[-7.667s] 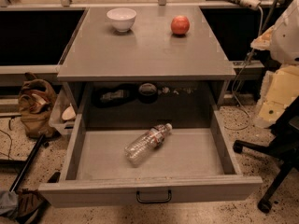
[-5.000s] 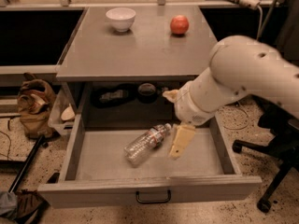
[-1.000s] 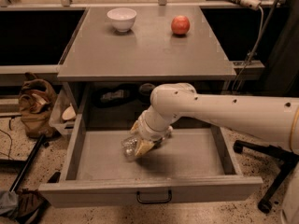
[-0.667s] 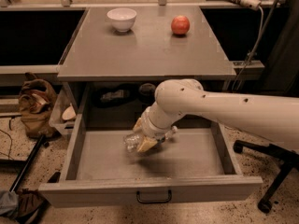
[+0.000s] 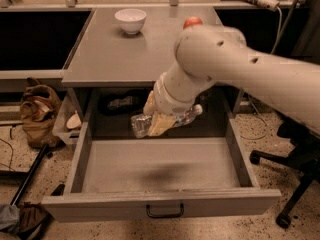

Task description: Pick water bottle from top drawer and place on counter

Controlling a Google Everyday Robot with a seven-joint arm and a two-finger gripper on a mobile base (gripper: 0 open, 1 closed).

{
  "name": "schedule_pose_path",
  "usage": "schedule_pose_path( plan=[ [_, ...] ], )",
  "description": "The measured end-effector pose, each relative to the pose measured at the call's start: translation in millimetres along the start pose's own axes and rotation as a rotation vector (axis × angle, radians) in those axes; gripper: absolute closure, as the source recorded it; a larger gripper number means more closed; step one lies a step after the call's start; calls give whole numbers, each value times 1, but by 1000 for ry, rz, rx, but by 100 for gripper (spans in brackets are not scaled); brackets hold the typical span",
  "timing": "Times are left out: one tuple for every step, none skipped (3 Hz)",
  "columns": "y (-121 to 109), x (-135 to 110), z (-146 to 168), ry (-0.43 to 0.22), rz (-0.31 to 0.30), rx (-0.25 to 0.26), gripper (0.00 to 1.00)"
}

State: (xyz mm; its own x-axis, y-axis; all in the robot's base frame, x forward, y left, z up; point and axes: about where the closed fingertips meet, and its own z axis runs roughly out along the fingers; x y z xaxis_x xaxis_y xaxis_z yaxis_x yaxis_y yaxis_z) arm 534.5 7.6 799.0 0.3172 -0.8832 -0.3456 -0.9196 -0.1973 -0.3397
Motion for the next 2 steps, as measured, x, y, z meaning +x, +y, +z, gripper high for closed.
schedule_pose_path(
  plan=[
    [-43, -40, -64, 28, -82, 4, 100],
    [-43, -40, -63, 28, -81, 5, 100]
  ],
)
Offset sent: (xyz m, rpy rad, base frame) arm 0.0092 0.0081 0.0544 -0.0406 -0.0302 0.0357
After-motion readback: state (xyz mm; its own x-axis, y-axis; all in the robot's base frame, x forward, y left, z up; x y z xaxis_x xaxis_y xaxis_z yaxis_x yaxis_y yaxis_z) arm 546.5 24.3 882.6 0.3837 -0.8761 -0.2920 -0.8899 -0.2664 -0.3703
